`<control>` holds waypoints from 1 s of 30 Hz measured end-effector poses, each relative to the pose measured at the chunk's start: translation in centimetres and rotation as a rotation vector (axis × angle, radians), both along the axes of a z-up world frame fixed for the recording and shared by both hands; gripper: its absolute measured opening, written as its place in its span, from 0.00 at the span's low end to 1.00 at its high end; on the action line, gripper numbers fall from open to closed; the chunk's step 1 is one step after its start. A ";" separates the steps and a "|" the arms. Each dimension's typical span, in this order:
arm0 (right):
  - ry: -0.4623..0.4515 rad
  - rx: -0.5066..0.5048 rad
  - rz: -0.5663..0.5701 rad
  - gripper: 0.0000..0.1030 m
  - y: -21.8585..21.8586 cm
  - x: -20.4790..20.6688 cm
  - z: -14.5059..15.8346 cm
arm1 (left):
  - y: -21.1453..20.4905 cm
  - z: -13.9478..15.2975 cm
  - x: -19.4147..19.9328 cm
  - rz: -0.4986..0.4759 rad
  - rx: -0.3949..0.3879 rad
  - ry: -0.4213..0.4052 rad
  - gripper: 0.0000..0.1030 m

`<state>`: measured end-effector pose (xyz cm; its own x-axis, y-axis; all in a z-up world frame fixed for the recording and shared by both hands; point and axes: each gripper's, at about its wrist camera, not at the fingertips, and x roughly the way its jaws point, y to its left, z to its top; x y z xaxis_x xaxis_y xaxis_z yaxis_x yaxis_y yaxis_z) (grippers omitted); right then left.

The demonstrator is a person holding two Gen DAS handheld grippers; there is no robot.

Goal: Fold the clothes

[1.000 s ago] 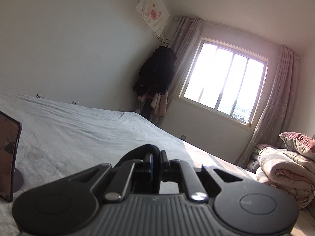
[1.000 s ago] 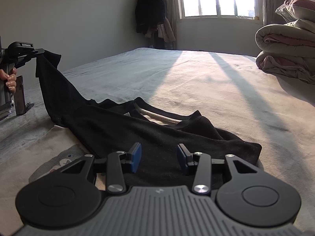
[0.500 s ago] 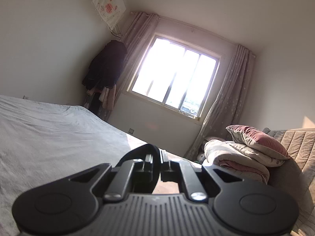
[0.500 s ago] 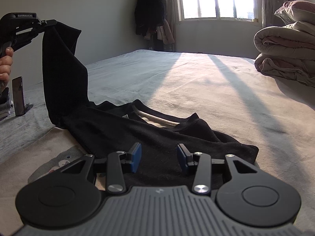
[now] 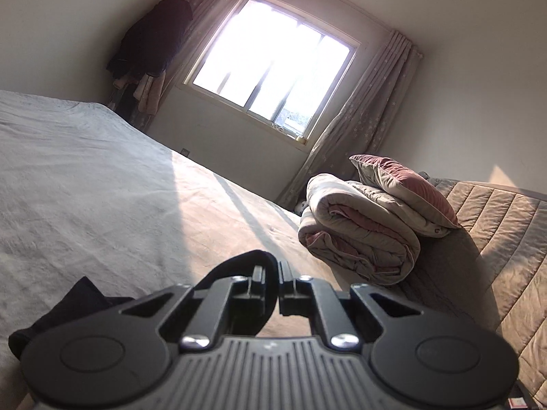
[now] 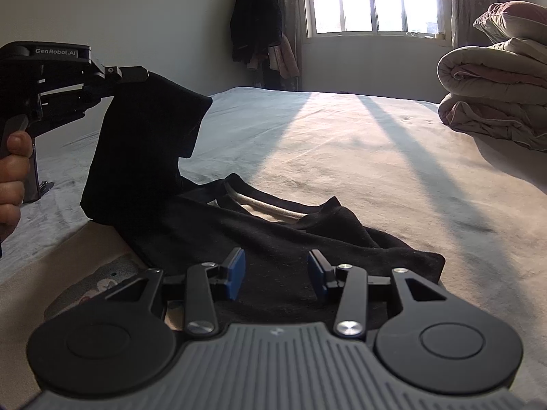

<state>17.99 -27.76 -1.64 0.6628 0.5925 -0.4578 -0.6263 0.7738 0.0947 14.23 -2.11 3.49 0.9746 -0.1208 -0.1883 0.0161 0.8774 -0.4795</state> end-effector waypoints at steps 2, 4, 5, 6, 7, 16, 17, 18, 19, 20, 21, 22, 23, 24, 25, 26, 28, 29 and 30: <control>-0.001 -0.001 -0.002 0.45 0.0 0.0 0.0 | -1.0 -1.5 0.2 -0.032 0.012 0.038 0.06; -0.001 -0.003 -0.005 0.45 -0.1 0.1 0.0 | -1.8 -3.0 0.2 -0.058 0.024 0.078 0.06; 0.000 -0.004 -0.006 0.46 -0.2 0.2 0.0 | -2.2 -3.7 0.2 -0.070 0.028 0.099 0.06; 0.000 -0.005 -0.009 0.46 -0.2 0.2 0.0 | -2.4 -4.4 0.3 -0.083 0.031 0.122 0.06; 0.002 -0.006 -0.012 0.46 -0.3 0.3 0.0 | -2.6 -5.1 0.3 -0.094 0.034 0.143 0.06; 0.029 0.010 -0.034 0.47 -1.0 0.8 -0.1 | -2.3 -7.4 0.9 -0.211 -0.004 0.297 0.19; 0.028 0.011 -0.036 0.47 -1.1 0.8 -0.1 | -2.0 -7.3 0.8 -0.218 -0.020 0.302 0.31; 0.028 0.014 -0.039 0.47 -1.2 0.8 0.0 | -1.7 -7.3 0.7 -0.224 -0.036 0.308 0.42; 0.029 0.020 -0.041 0.47 -1.3 0.8 0.0 | -1.5 -7.2 0.6 -0.231 -0.053 0.313 0.45; 0.030 0.028 -0.044 0.47 -1.5 0.9 0.1 | -1.2 -7.1 0.5 -0.238 -0.069 0.318 0.49; 0.032 0.038 -0.046 0.47 -1.7 0.9 0.2 | -0.9 -7.0 0.5 -0.236 -0.089 0.321 0.56; 0.033 0.047 -0.047 0.47 -1.8 0.9 0.3 | -0.5 -6.8 0.7 -0.219 -0.115 0.321 0.60; 0.033 0.055 -0.049 0.47 -2.0 0.9 0.4 | -0.1 -6.9 0.9 -0.203 -0.141 0.329 0.63; 0.033 0.063 -0.051 0.47 -2.1 0.9 0.5 | 0.3 -7.1 1.4 -0.182 -0.180 0.349 0.63; 0.035 0.071 -0.053 0.47 -2.2 1.0 0.5 | 0.8 -7.3 1.9 -0.162 -0.220 0.368 0.63; 0.036 0.077 -0.055 0.47 -2.3 1.0 0.6 | 1.2 -7.7 2.3 -0.142 -0.266 0.387 0.63; 0.040 0.093 -0.059 0.47 -2.7 1.1 0.7 | 1.8 -8.4 2.8 -0.105 -0.342 0.399 0.61; 0.044 0.103 -0.061 0.47 -2.9 1.2 0.7 | 1.8 -8.6 2.9 -0.089 -0.345 0.395 0.56; 0.052 0.115 -0.063 0.47 -3.1 1.3 0.7 | 1.5 -8.6 3.0 -0.080 -0.332 0.387 0.46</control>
<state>19.33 -30.85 -0.90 0.6778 0.6010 -0.4235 -0.5686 0.7937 0.2163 17.20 -0.60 -5.15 0.8262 -0.3067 -0.4725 -0.1569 0.6804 -0.7159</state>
